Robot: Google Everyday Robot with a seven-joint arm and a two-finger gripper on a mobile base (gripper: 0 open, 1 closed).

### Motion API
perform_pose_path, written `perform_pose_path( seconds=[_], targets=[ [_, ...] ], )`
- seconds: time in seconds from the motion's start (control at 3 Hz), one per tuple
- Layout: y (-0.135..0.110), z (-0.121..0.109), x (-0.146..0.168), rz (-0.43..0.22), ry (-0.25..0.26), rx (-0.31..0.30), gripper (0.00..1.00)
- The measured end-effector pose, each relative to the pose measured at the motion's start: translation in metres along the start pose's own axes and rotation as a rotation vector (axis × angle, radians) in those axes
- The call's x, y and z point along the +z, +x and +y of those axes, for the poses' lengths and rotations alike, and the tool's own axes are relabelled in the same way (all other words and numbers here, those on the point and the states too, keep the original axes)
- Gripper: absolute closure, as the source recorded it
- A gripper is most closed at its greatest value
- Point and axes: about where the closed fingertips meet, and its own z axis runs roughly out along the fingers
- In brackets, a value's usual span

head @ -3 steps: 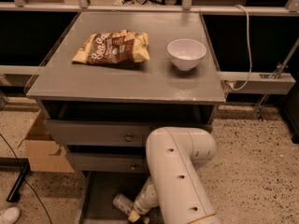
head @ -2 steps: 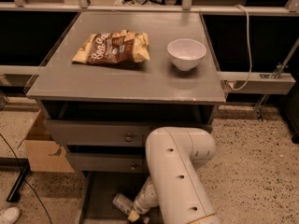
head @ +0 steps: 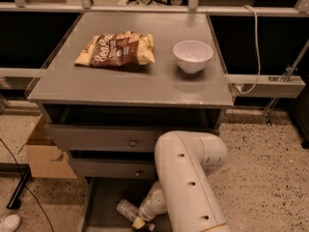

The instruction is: Pick blue plastic bottle from bottom drawer and place on counter

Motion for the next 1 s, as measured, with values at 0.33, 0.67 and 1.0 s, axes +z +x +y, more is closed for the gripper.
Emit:
perform_pose_path(
  seconds=[0.33, 0.67, 1.0],
  targets=[
    [-0.008, -0.011, -0.041, -0.033, 0.048, -0.01, 1.0],
    [-0.01, -0.013, -0.074, -0.043, 0.1, -0.012, 1.0],
    [-0.002, 0.0, -0.107, -0.021, 0.139, 0.0, 1.0]
  ],
)
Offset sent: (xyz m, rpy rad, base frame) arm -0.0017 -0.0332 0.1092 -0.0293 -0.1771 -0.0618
